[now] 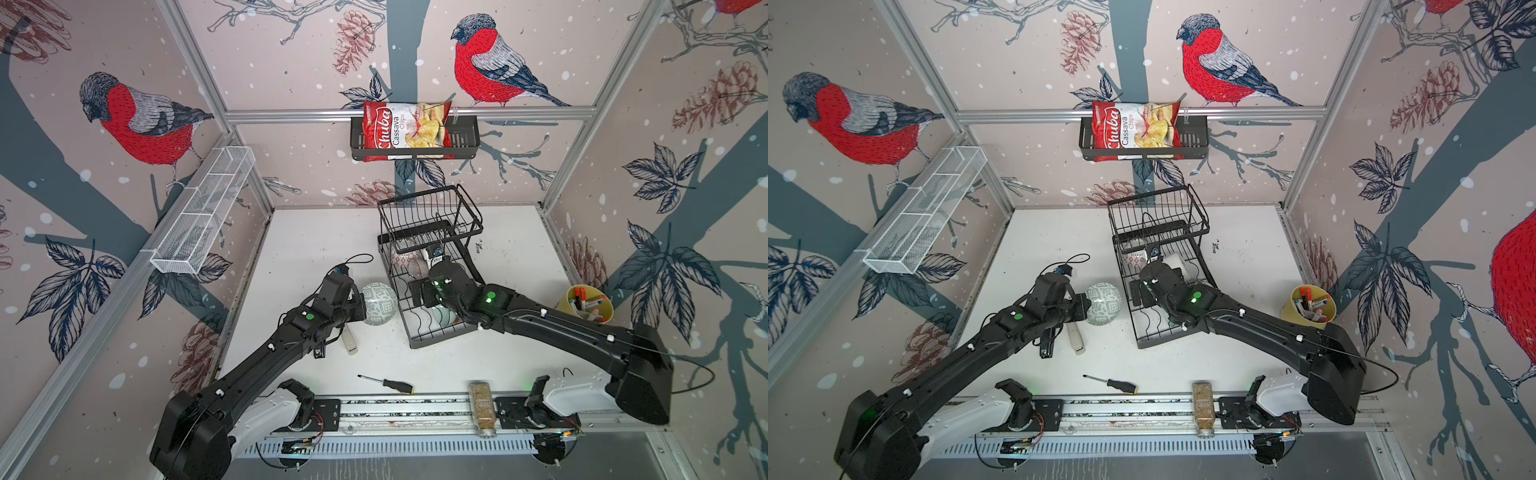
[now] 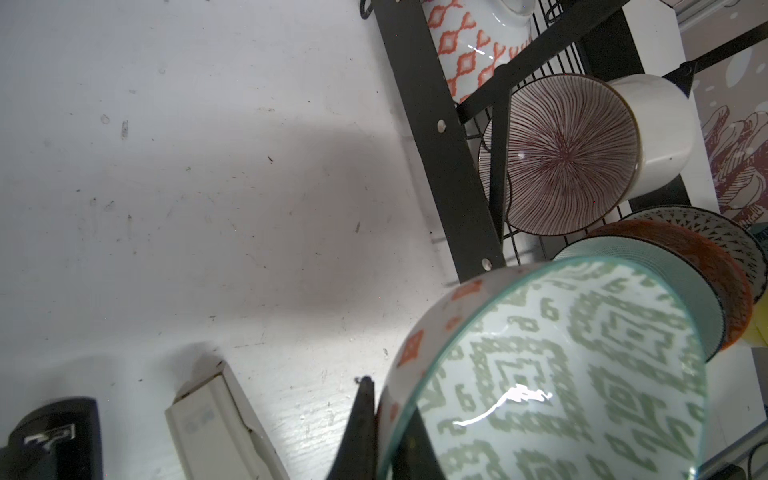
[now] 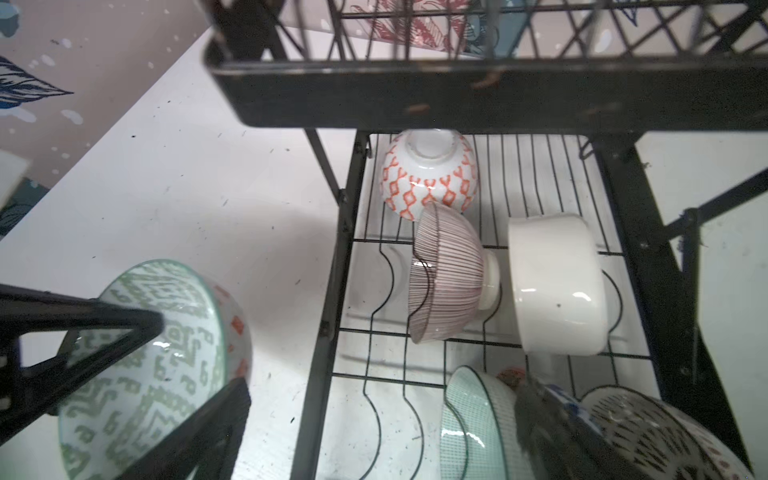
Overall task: Load the bowls into the dish rack
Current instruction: 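Carry the green-patterned bowl toward the right gripper while the right closes on its rim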
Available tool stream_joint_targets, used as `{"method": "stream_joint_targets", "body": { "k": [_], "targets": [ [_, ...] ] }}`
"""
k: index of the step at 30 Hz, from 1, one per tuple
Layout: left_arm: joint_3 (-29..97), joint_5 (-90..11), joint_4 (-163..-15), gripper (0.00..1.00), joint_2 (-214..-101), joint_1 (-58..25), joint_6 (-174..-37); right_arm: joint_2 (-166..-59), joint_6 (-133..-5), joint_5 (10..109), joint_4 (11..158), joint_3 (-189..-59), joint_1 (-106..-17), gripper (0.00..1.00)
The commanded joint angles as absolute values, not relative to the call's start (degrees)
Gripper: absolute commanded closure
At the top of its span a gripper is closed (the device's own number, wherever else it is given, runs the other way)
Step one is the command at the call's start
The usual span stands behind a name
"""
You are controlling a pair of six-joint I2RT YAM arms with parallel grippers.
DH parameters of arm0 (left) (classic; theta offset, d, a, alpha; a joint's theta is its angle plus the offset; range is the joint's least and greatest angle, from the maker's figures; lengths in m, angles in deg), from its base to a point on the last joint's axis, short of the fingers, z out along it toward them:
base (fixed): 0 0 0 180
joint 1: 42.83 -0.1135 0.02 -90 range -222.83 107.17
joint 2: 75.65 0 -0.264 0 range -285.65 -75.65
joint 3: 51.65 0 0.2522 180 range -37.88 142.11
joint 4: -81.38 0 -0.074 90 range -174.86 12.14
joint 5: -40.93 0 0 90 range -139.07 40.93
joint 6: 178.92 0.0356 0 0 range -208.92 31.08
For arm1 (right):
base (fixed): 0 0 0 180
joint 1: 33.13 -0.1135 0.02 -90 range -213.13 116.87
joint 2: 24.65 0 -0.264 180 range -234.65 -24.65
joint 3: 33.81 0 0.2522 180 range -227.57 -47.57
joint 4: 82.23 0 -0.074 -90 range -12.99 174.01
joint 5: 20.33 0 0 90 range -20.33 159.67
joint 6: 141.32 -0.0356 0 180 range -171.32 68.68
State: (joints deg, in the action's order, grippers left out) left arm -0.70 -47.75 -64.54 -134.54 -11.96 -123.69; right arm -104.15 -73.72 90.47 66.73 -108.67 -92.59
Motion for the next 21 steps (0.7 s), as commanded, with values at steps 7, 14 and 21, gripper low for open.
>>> {"method": "stream_joint_targets", "body": {
  "k": [7, 14, 21],
  "targets": [
    [1.82, -51.69, -66.24, 1.00, -136.61, -8.21, -125.59, -107.22, -74.16, 89.48, 66.09, -111.37, -95.17, 0.03],
    [4.25, -56.22, -65.15, 1.00, -137.23, -3.32, -127.05, -109.10, -76.51, 89.24, 64.67, -111.99, -95.25, 0.12],
    [6.52, -58.29, -65.10, 1.00, -139.85, 0.68, -128.09, -109.64, -77.73, 89.79, 63.51, -112.16, -95.24, 0.23]
  ]
}}
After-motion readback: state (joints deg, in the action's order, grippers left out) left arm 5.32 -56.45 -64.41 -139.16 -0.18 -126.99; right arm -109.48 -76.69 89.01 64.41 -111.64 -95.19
